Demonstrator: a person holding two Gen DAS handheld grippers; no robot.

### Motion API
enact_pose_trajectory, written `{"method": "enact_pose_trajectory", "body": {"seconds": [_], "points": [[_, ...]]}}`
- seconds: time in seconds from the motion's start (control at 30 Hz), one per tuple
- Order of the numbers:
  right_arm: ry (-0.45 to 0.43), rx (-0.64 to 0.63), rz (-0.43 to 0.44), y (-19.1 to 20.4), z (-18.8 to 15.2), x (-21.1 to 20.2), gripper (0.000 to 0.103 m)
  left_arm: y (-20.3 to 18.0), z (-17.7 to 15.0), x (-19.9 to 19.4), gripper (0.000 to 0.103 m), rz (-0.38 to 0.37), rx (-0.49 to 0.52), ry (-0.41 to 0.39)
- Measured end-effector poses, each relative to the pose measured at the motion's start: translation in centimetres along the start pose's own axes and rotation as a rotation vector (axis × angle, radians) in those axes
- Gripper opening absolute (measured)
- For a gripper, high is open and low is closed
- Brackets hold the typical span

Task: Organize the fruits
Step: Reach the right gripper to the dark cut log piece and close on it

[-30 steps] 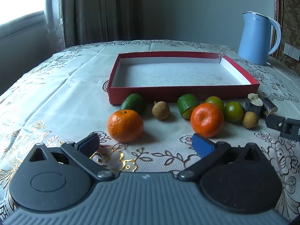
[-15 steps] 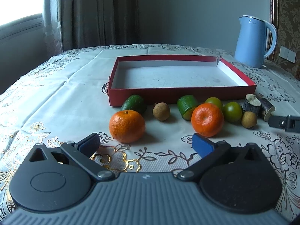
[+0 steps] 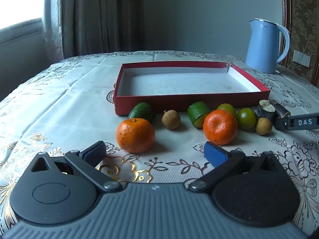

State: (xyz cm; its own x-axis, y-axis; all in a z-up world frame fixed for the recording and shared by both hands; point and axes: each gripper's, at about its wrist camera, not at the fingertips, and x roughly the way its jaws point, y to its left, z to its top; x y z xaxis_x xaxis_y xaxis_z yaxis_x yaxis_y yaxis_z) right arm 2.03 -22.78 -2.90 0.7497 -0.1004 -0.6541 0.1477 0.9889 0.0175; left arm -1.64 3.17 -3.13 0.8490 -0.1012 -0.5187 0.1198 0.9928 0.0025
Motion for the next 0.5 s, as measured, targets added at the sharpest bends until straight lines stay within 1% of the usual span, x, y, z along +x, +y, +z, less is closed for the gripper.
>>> {"method": "enact_pose_trajectory", "body": {"seconds": [0.1, 0.2, 0.27, 0.3, 0.4, 0.47, 0.5], "points": [[-0.001, -0.01, 0.007, 0.2, 0.2, 0.2, 0.069, 0.8, -0.3, -0.4, 0.103, -0.01, -0.018, -0.014], [0.0, -0.022, 0.001, 0.4, 0.3, 0.4, 0.068, 1.4, -0.3, -0.4, 0.103, -0.006, -0.046, -0.025], [0.001, -0.02, 0.005, 0.4, 0.4, 0.4, 0.064, 1.5, -0.1, -0.3, 0.103, -0.007, -0.06, -0.024], [0.0, -0.021, 0.014, 0.3, 0.4, 0.4, 0.061, 1.5, -0.1, -0.2, 0.103, -0.006, -0.06, -0.024], [-0.004, -0.033, 0.023, 0.5, 0.4, 0.3, 0.056, 1.2, 0.1, 0.1, 0.103, 0.006, -0.043, -0.026], [-0.006, -0.034, 0.035, 0.5, 0.4, 0.2, 0.048, 1.1, 0.4, 0.4, 0.103, 0.002, -0.028, -0.019], [-0.008, -0.035, 0.04, 0.6, 0.3, 0.2, 0.039, 1.0, 0.5, 0.5, 0.103, 0.0, -0.025, -0.018]]}}
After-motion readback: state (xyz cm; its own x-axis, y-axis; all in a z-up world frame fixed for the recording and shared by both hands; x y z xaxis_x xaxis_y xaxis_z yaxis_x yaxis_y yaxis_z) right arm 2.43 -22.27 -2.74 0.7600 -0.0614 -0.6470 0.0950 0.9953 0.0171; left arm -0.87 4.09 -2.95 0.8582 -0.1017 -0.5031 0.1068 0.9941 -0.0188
